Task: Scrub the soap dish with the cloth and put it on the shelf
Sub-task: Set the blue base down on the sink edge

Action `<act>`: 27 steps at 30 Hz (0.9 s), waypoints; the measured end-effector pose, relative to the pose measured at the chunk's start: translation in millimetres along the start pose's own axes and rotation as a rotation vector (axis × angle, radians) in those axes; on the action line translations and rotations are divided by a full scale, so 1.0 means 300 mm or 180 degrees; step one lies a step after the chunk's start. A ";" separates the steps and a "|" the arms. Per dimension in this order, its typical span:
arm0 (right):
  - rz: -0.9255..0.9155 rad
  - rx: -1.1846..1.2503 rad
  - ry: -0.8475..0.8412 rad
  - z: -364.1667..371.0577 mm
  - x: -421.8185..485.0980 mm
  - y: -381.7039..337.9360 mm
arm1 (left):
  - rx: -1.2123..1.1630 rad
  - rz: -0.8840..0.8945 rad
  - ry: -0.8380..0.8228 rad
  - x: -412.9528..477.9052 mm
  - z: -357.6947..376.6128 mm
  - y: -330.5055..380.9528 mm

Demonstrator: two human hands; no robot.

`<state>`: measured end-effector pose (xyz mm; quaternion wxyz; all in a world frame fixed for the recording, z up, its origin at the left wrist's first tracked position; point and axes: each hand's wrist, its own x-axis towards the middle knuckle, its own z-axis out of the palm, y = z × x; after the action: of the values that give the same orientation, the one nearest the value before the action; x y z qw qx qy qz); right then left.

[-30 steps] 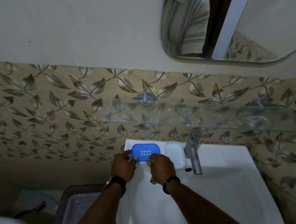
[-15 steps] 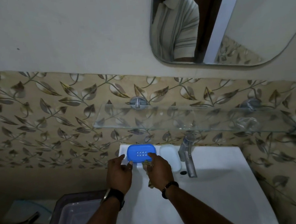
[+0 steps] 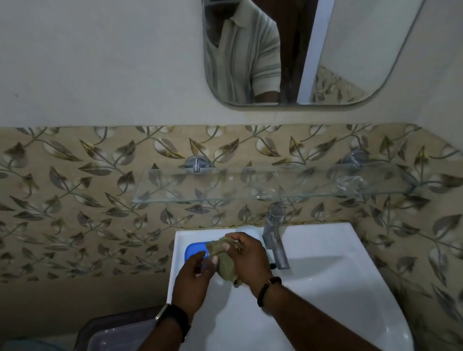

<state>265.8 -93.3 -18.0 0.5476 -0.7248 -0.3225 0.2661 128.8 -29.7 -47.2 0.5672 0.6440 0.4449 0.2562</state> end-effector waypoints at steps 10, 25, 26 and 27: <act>0.0277 0.0001 0.0322 -0.097 -0.072 0.067 | -0.0175 -0.0348 0.0179 0.069 0.068 0.008; 0.0290 -0.0047 0.0427 -0.164 -0.117 0.076 | 0.0105 0.0013 0.0601 0.053 0.079 0.035; 0.0285 -0.0036 0.0429 -0.163 -0.119 0.072 | 0.0073 0.0219 0.0666 0.037 0.082 0.040; 0.0296 -0.0004 0.0444 -0.164 -0.122 0.063 | 0.0092 0.0379 0.0661 0.023 0.087 0.046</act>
<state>281.8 -155.2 -22.2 0.5552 -0.7562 -0.2497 0.2400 157.6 -36.3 -41.1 0.4925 0.6474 0.4659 0.3483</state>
